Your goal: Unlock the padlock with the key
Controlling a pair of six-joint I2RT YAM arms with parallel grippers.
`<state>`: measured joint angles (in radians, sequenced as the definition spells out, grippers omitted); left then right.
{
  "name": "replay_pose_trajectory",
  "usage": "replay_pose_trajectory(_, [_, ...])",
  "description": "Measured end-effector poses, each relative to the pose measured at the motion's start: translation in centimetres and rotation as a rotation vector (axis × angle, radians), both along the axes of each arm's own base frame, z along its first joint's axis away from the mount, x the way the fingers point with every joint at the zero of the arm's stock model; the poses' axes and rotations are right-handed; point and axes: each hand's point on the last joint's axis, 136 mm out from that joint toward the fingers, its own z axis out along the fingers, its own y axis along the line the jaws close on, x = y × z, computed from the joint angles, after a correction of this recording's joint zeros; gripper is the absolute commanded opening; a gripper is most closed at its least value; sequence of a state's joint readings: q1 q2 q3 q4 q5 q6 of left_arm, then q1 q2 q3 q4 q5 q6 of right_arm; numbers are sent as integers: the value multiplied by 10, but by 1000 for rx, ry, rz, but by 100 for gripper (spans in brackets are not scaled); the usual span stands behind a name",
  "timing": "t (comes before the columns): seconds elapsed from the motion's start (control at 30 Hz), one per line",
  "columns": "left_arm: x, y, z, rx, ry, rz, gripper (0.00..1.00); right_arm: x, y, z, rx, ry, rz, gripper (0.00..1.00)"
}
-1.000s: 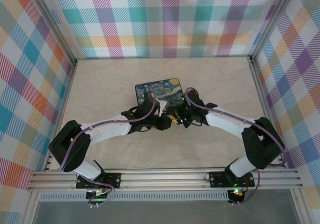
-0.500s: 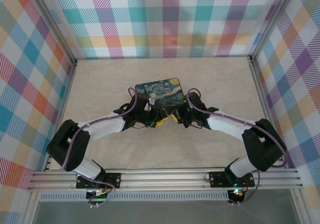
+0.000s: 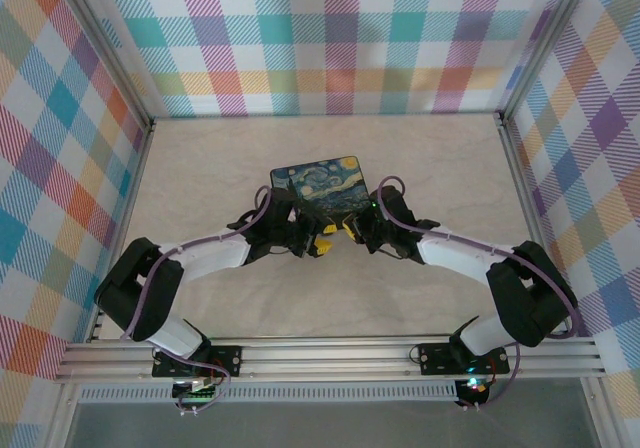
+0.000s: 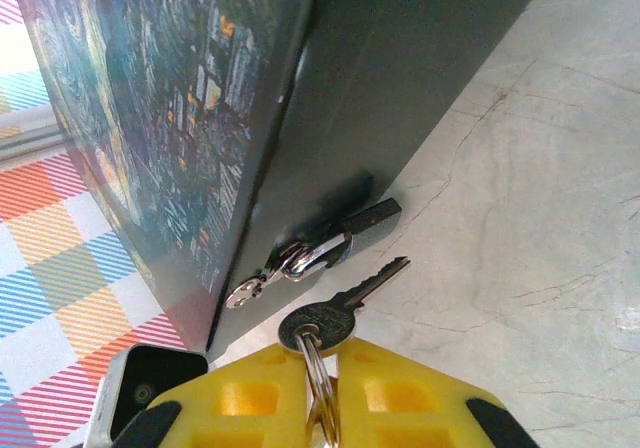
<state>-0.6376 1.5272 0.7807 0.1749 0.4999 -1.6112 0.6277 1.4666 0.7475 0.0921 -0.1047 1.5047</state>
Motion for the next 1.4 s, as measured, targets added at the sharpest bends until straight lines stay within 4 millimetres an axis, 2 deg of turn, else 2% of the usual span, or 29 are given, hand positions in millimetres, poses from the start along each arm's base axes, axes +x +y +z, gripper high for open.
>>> replay_pose_trajectory(0.27, [4,7,9,15,34,70,39,4,10,13,84,-18,-32,10])
replay_pose_trajectory(0.5, [6,11,28,7,22,104,39,1,18,34,138,-48,-27,10])
replay_pose_trajectory(0.63, [9,11,36,3,9,113,38,-2,22,36,149,-50,-19,10])
replay_pose_trajectory(0.97, [9,14,39,10,12,129,34,-7,32,43,176,-56,-3,10])
replay_pose_trajectory(1.23, [10,17,41,9,17,152,24,-6,41,56,204,-79,9,10])
replay_pose_trajectory(1.4, [10,17,42,8,12,156,20,-6,42,57,204,-79,11,10])
